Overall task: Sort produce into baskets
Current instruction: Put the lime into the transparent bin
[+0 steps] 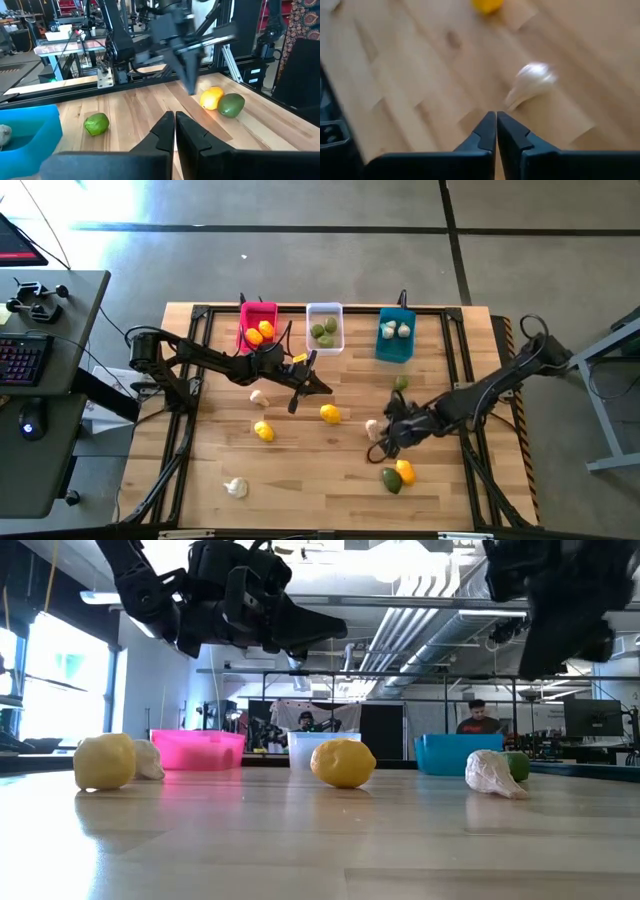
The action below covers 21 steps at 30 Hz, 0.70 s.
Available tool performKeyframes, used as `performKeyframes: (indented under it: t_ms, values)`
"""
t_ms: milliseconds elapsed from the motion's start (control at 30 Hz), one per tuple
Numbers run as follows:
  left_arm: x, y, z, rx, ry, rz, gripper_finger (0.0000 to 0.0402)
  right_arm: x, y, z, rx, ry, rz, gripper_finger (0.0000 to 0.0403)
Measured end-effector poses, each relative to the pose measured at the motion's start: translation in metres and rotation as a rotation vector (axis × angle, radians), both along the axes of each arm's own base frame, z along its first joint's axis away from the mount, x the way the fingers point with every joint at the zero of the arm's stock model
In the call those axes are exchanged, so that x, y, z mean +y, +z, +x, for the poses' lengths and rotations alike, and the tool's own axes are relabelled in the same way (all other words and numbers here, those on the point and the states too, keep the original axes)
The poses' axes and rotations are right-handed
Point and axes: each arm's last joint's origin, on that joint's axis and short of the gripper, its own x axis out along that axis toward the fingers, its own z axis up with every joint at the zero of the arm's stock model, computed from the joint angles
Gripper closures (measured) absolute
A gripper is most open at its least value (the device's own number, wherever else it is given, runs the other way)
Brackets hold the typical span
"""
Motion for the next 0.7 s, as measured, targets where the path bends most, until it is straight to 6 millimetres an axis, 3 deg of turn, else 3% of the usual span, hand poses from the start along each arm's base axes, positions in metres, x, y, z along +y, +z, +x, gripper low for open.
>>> performKeyframes:
  t_ms: [167, 500, 700]
  values:
    - [0.000, 0.000, 0.000, 0.001, 0.000, -0.001, 0.0399, 0.030, 0.003, 0.014, 0.083, 0.029, 0.065, 0.0347]
    - [-0.001, 0.000, 0.000, 0.006, -0.001, -0.010, 0.0398, 0.079, -0.004, 0.045, 0.382, 0.046, 0.034, 0.0175]
    - [-0.004, -0.001, 0.000, 0.011, -0.011, -0.011, 0.0398, 0.092, -0.018, 0.058, 0.515, 0.061, 0.010, 0.0132]
